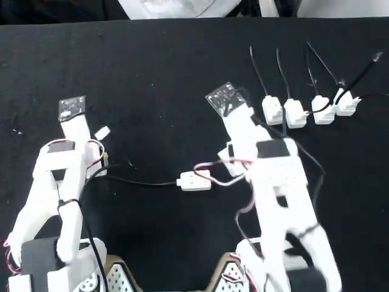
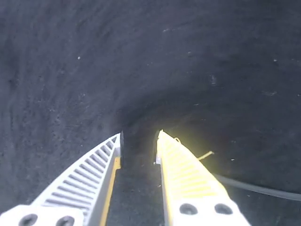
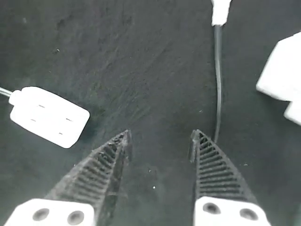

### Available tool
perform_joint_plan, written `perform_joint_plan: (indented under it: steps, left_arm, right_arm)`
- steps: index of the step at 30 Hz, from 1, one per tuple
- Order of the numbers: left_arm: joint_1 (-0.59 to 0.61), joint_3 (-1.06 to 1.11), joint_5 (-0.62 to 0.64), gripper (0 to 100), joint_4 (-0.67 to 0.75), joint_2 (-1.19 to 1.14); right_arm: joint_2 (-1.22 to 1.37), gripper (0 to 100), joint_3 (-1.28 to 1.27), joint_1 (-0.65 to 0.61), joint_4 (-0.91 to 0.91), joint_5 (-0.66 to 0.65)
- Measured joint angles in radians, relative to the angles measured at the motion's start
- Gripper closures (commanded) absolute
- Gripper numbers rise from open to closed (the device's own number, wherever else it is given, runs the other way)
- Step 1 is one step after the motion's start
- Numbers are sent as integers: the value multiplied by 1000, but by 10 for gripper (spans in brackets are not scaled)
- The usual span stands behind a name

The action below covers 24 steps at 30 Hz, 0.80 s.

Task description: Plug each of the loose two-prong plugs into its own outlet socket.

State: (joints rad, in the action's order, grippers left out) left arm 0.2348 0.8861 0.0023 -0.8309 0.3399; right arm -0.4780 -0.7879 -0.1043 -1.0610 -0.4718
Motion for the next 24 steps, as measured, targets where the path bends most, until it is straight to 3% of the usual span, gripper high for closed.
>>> perform_joint_plan:
  steps: [5,10,14,16,19,24]
  left_arm:
    - [0,-28,-8,866,-18,0]
    - [-25,-160,-8,866,-175,0]
    - [-126,-252,-75,866,-321,0]
    - [-204,-273,-106,866,-358,0]
    - [-333,-264,-118,866,-347,0]
    - [-509,-129,-118,865,-189,0]
  right_arm:
    - [250,812,41,48,109,74]
    - [388,858,68,158,198,173]
    - [408,988,69,203,245,204]
    - [408,969,69,199,256,210]
    - [413,936,69,201,259,212]
    - [414,930,69,201,265,212]
